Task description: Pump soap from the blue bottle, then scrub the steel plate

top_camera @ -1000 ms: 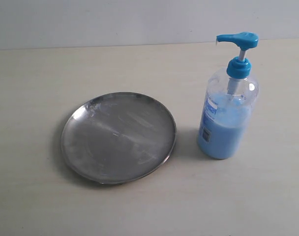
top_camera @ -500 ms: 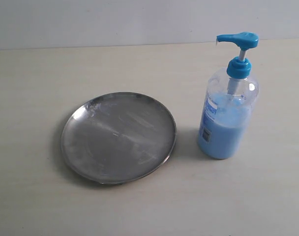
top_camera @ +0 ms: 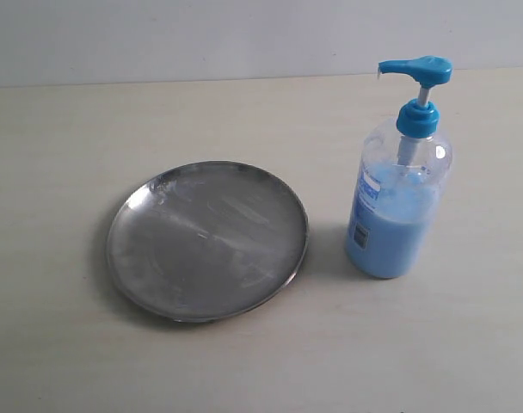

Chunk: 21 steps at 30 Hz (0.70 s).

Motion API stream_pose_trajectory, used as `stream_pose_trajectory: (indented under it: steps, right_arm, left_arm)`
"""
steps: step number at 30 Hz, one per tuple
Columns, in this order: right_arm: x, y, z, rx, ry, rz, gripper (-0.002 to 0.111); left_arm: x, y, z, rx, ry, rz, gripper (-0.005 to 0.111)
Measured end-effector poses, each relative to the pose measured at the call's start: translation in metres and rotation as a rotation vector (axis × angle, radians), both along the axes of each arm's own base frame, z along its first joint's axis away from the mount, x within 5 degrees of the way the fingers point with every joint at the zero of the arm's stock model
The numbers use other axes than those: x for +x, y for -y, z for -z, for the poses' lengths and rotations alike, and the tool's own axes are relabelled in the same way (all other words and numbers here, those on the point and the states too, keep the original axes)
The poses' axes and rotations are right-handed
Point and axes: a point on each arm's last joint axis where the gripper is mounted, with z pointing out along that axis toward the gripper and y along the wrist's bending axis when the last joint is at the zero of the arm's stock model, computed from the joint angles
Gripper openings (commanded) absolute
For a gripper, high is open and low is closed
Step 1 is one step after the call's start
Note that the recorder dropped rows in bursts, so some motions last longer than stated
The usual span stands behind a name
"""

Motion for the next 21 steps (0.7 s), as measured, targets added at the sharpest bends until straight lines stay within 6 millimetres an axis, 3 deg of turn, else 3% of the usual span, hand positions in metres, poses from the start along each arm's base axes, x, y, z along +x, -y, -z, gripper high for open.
stream_pose_trajectory:
  steps: [7, 21]
  right_arm:
    - [-0.006, -0.003, 0.007, -0.018, -0.091, -0.038, 0.0]
    - [-0.02, -0.031, 0.031, -0.053, -0.258, -0.249, 0.0]
  left_arm:
    - [0.0, 0.0, 0.0, 0.0, 0.0, 0.0, 0.0]
    - [0.0, 0.0, 0.0, 0.0, 0.0, 0.0, 0.0]
